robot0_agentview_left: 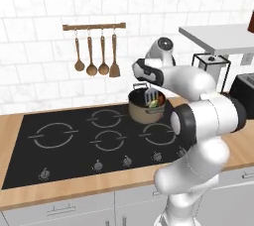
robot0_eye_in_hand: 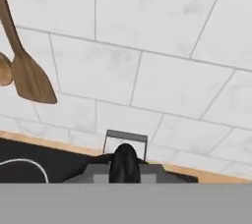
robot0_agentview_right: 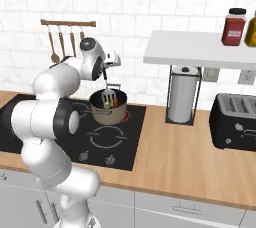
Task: Put the carrot and corn in the pot. Retrieve the spatula and lightly stir the vegetables in the pot.
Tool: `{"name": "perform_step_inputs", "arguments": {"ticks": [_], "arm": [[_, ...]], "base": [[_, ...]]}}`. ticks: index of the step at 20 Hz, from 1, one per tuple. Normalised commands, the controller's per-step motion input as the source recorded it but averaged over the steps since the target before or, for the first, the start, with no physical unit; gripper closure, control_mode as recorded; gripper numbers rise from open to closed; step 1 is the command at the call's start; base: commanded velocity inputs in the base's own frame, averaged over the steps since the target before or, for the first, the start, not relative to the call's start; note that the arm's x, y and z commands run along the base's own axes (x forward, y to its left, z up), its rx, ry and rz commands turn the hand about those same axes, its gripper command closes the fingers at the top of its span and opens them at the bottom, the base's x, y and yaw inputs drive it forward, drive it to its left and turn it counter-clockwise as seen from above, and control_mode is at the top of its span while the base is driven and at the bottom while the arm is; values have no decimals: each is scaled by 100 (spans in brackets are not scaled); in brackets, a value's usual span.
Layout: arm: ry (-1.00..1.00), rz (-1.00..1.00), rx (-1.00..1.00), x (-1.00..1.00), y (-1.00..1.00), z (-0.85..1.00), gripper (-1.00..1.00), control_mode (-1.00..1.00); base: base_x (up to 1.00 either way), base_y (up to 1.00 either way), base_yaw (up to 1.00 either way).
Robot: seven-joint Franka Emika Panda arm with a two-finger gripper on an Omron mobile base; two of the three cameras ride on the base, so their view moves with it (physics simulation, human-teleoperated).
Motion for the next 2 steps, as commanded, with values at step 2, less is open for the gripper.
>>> {"name": "perform_step_inputs", "arguments": {"ticks": [2], "arm": [[-1,0,0,28,0,-5,100,-100]], "base": [[0,0,0]]}}
